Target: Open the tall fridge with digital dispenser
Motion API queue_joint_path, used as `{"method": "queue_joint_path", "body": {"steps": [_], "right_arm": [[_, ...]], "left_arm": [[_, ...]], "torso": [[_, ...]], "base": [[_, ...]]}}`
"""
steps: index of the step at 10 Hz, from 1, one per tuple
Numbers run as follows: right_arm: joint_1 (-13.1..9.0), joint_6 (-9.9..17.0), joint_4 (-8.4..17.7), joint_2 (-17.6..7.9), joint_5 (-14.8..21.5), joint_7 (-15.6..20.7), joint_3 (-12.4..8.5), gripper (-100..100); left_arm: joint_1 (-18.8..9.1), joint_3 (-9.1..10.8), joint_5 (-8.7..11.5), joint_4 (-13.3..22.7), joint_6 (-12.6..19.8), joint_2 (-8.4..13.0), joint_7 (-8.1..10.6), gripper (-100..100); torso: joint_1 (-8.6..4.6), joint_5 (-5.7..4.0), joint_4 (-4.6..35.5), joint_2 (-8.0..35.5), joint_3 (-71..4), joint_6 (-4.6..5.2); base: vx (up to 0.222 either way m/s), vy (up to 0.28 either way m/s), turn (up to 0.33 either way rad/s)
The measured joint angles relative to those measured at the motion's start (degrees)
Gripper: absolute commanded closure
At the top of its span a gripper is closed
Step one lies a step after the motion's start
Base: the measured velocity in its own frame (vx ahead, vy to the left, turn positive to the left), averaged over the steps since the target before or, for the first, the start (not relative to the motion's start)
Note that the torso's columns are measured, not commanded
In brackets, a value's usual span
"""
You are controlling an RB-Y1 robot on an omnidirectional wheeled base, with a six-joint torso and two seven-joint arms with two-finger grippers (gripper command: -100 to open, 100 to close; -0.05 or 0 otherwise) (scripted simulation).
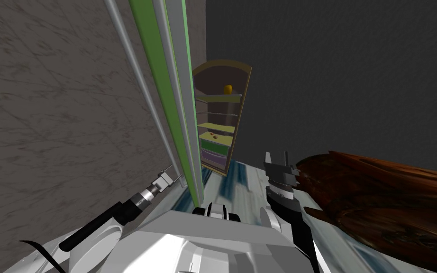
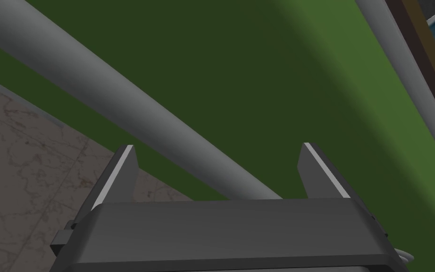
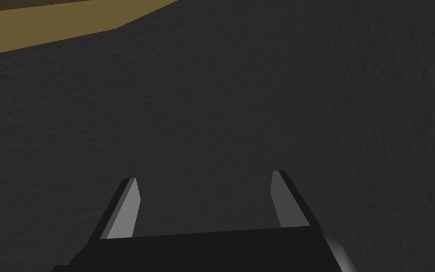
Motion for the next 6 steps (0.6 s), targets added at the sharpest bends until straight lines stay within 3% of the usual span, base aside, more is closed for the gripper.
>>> {"method": "queue_joint_path", "body": {"steps": [2, 6], "right_arm": [[0.0, 0.0, 0.0, 0.0, 0.0, 0.0, 0.0, 0], [0.0, 0.0, 0.0, 0.0, 0.0, 0.0, 0.0, 0]], "left_arm": [[0.6, 0.18, 0.0, -0.1, -0.4, 0.5, 0.31, 100], [-0.1, 0.01, -0.3, 0.3, -0.3, 0.8, 0.7, 100]], "torso": [[0.09, -0.03, 0.0, 0.1, 0.0, -0.06], [0.07, -0.23, 0.2, -0.1, -0.1, -0.08]], "base": [[-0.008, 0.014, -0.016], [-0.072, 0.137, -0.101]]}}
